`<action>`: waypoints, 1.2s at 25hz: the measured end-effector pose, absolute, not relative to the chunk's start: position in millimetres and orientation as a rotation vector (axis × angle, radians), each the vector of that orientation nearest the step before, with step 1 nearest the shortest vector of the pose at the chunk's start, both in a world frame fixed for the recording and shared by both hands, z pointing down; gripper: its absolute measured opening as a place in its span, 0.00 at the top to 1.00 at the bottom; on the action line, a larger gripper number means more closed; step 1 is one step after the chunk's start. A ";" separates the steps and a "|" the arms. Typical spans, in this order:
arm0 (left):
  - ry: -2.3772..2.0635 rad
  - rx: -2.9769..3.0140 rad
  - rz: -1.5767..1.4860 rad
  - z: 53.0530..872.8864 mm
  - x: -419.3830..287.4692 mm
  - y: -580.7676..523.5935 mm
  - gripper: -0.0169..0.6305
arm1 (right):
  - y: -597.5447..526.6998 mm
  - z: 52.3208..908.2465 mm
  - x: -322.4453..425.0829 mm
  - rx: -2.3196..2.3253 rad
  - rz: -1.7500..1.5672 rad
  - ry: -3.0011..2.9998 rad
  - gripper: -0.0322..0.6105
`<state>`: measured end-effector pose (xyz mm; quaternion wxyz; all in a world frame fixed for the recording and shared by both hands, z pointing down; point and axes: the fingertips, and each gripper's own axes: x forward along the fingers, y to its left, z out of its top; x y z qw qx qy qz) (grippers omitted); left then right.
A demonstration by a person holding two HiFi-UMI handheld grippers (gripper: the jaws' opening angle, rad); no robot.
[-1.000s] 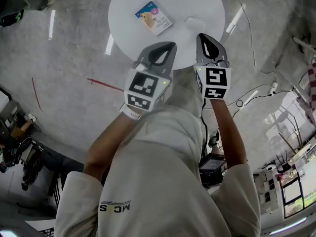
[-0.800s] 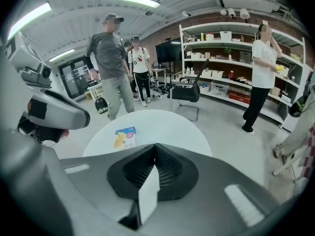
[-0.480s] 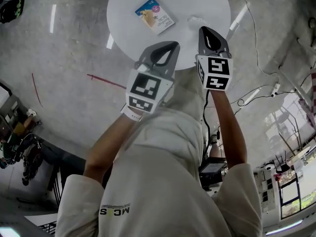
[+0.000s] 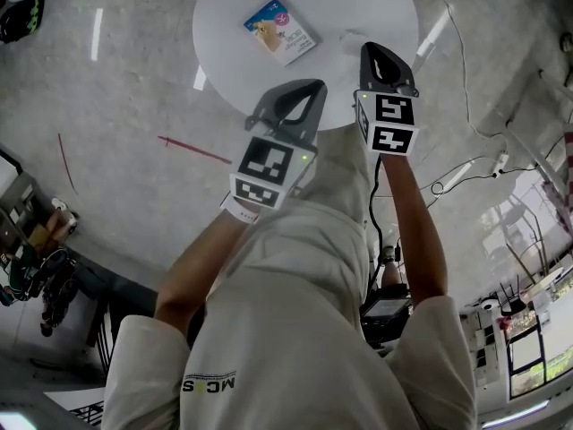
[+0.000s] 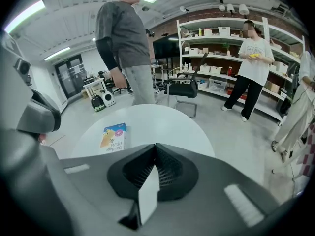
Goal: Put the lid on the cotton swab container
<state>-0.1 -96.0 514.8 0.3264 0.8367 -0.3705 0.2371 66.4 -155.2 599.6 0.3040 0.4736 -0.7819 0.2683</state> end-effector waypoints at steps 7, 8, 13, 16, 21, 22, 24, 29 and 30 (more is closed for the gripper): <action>-0.970 2.194 0.623 514.9 -0.7 -93.2 0.97 | -156.7 604.7 65.9 1.249 0.676 -2.055 0.96; -0.970 2.194 0.622 514.1 -0.4 -92.2 0.97 | -156.3 604.6 65.7 1.245 0.674 -2.053 0.96; -0.972 2.203 0.618 508.3 1.0 -87.7 0.97 | -154.2 603.2 66.8 1.256 0.709 -2.051 0.96; -0.976 2.214 0.616 503.6 -0.3 -86.5 0.97 | -153.0 601.2 68.5 1.278 0.711 -2.055 0.95; -0.999 2.232 0.604 489.8 -6.2 -85.0 0.97 | -145.2 580.2 69.5 1.290 0.674 -2.082 0.95; -1.003 2.236 0.600 486.8 -7.2 -83.9 0.97 | -142.5 574.7 69.8 1.290 0.665 -2.087 0.95; -1.007 2.246 0.594 480.3 -8.5 -81.1 0.97 | -136.4 563.1 71.4 1.293 0.652 -2.096 0.95; -1.010 2.277 0.572 458.1 -10.4 -71.6 0.97 | -116.6 530.4 76.4 1.307 0.629 -2.115 0.95; -1.008 2.284 0.567 453.6 -11.0 -69.3 0.97 | -112.5 523.4 76.7 1.309 0.625 -2.119 0.95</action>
